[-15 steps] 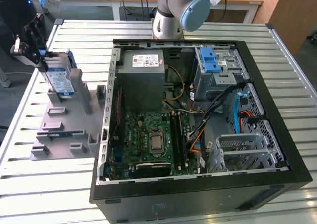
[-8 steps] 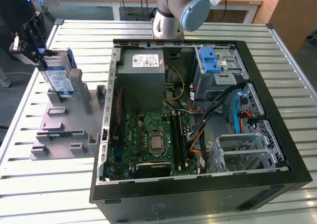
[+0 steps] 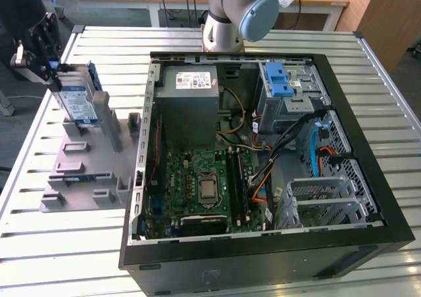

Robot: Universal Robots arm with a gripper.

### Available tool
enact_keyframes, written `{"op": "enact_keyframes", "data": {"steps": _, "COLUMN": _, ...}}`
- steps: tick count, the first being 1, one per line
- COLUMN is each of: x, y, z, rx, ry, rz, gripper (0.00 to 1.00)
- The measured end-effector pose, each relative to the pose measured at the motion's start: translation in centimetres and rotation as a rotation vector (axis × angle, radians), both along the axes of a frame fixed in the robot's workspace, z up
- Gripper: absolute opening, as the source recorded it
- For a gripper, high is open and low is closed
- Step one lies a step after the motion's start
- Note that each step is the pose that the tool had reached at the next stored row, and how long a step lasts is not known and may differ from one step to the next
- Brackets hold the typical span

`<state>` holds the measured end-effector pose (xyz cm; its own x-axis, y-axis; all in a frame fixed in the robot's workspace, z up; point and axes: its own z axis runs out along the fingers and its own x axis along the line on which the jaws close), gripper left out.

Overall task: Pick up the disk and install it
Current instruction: 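Pick up the disk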

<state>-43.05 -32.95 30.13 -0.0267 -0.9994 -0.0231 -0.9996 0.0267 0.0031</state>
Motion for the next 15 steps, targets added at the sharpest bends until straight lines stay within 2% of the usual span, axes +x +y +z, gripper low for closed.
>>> {"op": "enact_keyframes", "data": {"steps": 15, "x": 0.00, "y": 0.00, "z": 1.02, "rx": 0.0000, "ry": -0.0001, "rz": 0.000, "gripper": 0.36}}
